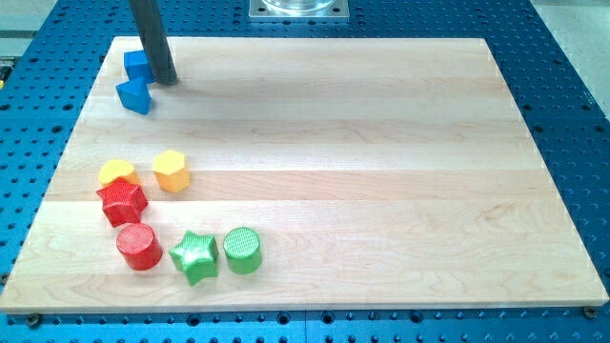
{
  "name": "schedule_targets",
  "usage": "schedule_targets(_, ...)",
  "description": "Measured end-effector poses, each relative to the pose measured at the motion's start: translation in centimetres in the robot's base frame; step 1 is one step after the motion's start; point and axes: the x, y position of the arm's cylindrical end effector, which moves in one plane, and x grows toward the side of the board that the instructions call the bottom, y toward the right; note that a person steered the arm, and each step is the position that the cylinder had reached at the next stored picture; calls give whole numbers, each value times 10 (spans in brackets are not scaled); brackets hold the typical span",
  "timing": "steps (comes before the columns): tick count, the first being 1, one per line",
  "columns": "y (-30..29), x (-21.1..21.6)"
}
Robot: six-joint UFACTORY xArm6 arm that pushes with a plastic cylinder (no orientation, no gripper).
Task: Push the hexagon towards the blue triangle
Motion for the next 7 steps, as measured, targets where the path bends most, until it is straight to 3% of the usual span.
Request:
schedule_targets(1,12,6)
schedule_targets(3,82,120)
schedule_targets(5,82,192)
schedule_targets(6,82,192)
schedule_targets(7,82,226)
